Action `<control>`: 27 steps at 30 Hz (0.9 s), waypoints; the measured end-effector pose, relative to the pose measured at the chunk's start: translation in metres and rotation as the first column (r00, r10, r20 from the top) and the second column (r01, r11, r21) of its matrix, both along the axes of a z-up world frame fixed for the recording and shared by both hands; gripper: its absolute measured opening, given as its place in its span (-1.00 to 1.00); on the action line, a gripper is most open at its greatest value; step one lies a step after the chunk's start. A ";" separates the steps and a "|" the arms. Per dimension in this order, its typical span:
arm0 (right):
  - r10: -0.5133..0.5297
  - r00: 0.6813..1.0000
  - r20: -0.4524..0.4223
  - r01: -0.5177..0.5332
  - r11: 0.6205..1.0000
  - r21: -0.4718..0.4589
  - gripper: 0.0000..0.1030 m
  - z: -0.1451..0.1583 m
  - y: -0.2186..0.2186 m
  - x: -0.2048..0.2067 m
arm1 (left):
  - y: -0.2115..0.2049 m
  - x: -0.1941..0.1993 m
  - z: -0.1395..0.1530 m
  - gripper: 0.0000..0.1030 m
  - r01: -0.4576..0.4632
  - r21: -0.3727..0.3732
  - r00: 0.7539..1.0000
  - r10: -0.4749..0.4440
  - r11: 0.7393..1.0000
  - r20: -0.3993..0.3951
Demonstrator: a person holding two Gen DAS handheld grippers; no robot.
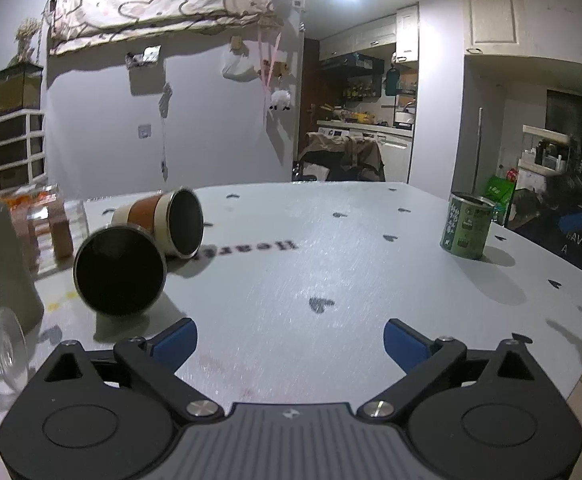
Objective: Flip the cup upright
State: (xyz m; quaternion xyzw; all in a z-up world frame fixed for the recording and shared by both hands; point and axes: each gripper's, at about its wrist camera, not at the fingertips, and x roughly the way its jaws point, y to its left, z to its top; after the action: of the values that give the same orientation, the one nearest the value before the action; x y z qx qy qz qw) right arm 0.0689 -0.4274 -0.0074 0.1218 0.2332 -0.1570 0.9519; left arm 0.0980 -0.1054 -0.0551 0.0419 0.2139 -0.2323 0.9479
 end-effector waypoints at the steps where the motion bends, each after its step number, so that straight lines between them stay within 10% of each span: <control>1: -0.006 1.000 0.015 0.006 1.000 -0.006 0.85 -0.003 0.003 -0.010 | -0.001 0.000 0.002 0.94 0.003 0.001 1.000 -0.003 1.000 0.006; 27: 0.017 0.982 0.187 0.005 0.993 -0.115 0.85 -0.040 0.098 -0.126 | -0.004 -0.045 0.027 1.00 0.031 -0.022 0.996 -0.029 0.999 0.079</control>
State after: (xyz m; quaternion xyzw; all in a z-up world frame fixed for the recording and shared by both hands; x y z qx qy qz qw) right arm -0.0568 -0.3293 -0.0474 0.0805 0.1334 -0.1550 0.9755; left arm 0.0527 -0.1096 -0.0284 0.0431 0.1731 -0.2473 0.9524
